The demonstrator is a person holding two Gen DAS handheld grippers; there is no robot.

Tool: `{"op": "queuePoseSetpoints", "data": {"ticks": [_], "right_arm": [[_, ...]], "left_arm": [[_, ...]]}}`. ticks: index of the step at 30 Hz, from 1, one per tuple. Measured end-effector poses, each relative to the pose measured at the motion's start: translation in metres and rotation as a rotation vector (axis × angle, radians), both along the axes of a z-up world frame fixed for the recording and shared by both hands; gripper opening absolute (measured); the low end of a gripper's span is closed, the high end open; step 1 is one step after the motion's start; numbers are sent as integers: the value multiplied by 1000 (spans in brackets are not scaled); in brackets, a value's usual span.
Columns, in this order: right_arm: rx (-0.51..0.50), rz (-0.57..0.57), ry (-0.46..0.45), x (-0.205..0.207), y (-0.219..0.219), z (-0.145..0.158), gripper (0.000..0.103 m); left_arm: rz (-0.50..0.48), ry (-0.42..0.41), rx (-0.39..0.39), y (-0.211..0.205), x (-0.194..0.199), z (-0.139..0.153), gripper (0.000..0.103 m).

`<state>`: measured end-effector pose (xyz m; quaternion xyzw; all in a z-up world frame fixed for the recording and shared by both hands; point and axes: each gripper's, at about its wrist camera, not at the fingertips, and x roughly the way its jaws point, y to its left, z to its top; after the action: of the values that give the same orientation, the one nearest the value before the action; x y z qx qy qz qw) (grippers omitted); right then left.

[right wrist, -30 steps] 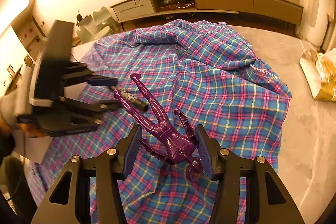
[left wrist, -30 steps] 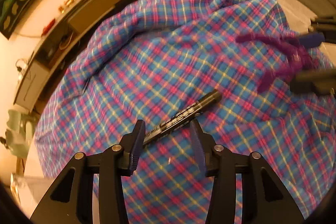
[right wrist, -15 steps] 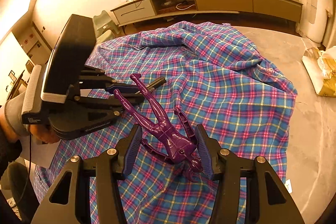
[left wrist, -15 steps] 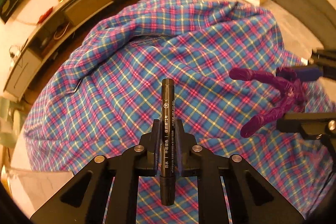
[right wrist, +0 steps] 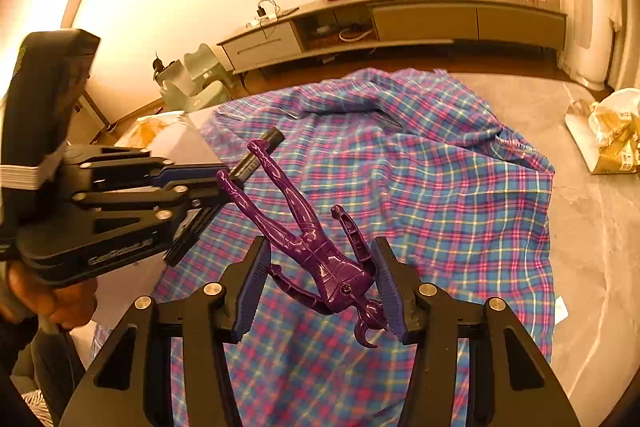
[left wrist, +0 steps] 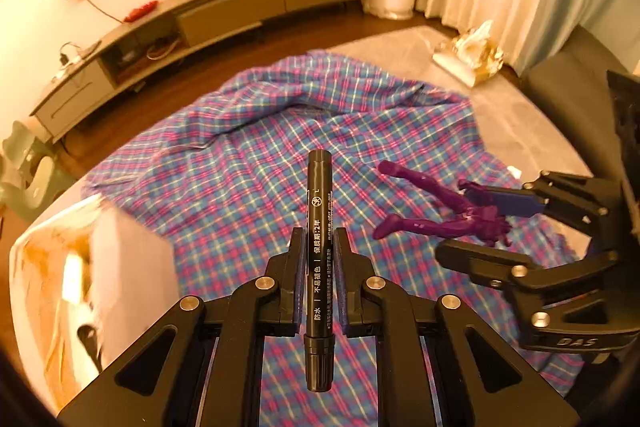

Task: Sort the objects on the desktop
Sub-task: 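Carry the marker and purple figure with both tools over the cardboard box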

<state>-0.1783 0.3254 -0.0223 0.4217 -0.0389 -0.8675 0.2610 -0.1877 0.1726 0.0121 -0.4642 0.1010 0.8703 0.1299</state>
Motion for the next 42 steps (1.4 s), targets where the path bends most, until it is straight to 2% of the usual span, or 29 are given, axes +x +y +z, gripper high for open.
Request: {"op": "queuePoseSetpoints", "data": {"ticks": [7,15,29,42], "right_arm": [[22,2,98,52,-27,31,53],[39,46,115,92,-67,40,53],[136,121,199,147,-128,69,53],[197,189,238,160,-185,86,53]], "left_arm": [[44,64,63,-28,60,39,13],[81,107,129,-66,113,61,13],[149,143,233,-120,168,71,13],[249,179,316,-189,194,72,13]]}}
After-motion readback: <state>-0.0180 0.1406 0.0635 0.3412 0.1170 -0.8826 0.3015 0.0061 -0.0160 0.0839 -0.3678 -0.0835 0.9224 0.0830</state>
